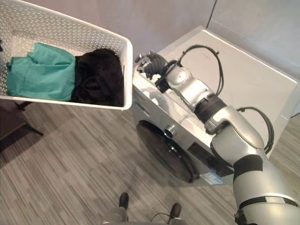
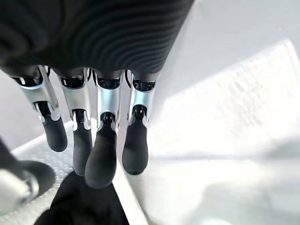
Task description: Grab the laundry basket,head to the washer,open it,put in the laundry and shut it.
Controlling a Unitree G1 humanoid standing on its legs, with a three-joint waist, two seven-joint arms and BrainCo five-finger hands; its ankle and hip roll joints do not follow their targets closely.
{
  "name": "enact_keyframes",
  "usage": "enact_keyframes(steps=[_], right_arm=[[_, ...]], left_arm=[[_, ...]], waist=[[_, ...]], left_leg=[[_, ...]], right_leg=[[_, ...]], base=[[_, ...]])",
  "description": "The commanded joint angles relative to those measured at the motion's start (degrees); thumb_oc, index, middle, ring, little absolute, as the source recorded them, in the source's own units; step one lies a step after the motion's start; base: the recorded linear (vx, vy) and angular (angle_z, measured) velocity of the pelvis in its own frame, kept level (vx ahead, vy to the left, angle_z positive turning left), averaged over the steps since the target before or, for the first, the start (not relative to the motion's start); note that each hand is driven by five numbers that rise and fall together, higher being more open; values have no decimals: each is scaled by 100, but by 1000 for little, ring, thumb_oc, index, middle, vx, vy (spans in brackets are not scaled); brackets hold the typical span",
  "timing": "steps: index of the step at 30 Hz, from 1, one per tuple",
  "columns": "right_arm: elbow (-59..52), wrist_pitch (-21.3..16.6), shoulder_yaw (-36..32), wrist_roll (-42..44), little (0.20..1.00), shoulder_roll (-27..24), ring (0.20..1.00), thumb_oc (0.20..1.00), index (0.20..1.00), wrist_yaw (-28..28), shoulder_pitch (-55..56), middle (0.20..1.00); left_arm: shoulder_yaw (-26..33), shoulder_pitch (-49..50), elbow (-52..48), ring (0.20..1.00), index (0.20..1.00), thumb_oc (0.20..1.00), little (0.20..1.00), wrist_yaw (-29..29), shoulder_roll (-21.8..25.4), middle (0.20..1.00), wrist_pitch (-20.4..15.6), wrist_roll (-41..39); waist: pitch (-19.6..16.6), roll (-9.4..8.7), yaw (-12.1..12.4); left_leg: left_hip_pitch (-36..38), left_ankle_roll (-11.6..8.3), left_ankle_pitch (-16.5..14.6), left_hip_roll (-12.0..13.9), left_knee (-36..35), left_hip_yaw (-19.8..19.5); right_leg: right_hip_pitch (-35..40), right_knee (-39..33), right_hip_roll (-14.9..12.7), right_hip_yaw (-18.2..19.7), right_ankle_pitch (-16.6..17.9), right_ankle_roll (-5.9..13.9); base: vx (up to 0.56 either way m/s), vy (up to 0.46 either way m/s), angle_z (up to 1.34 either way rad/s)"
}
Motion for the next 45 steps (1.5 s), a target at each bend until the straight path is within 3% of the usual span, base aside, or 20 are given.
enact_keyframes(steps=[1,6,13,28,29,30,31,39,45], right_arm=[[581,-262,286,62,200,87,200,200,200,31,-949,200],[498,-308,414,123,200,-87,200,200,200,28,-1048,200],[481,-388,581,135,200,-116,200,200,200,40,-1187,200],[-91,-260,447,-108,200,41,200,200,200,49,-586,200],[-70,-201,462,-218,322,-4,322,322,322,75,-505,322],[-43,-164,457,-247,799,-24,799,799,799,79,-476,799],[-37,-154,448,-259,1000,-33,1000,1000,1000,64,-479,1000],[103,-112,398,-401,1000,-81,1000,1000,1000,34,-429,1000],[-90,-133,273,-548,1000,-387,1000,1000,1000,40,-162,1000]], left_arm=[[-297,-840,163,200,200,200,200,-224,-632,200,-455,-95],[-412,-1093,531,200,200,200,200,-245,-911,200,-386,32],[-612,-1371,823,200,200,200,200,-280,-848,200,-302,281],[-674,-1891,1342,200,200,200,200,-407,-160,200,-47,-156],[-688,-1961,1379,200,200,200,200,-412,-86,200,-25,-254],[-719,-2009,1392,200,200,200,200,-431,-84,200,-13,-300],[-752,-2059,1385,200,200,200,200,-428,-85,200,-20,-354],[-830,-2368,1364,200,200,200,200,-379,-52,200,-33,-749],[-974,-2736,1376,200,200,200,200,-322,24,200,-40,-769]], waist=[[-146,-122,-261],[-128,-110,-511],[-179,-114,-544],[-488,9,-257],[-524,27,-211],[-538,38,-202],[-542,43,-201],[-601,94,-161],[-622,173,-205]], left_leg=[[-126,-78,109,202,-70,-24],[-73,-81,72,255,-70,108],[65,-87,22,278,-70,188],[216,-53,-20,207,-70,61],[225,-45,-25,195,-70,33],[228,-44,-24,189,-70,15],[230,-44,-24,188,-70,9],[271,-29,-23,176,-70,-20],[323,-29,-30,173,-70,11]], right_leg=[[-115,-11,-466,-97,664,538],[-199,-11,-429,15,648,539],[-136,-11,-411,56,612,547],[261,-11,-525,-258,587,568],[308,-11,-541,-297,594,569],[335,-11,-541,-313,591,570],[348,-11,-546,-326,591,569],[415,-11,-571,-403,561,555],[463,-11,-588,-426,531,555]], base=[[0,0,0],[5,3,-7],[25,-1,-13],[7,2,1],[0,0,0],[-17,9,4],[-18,6,4],[0,0,0],[0,0,0]])
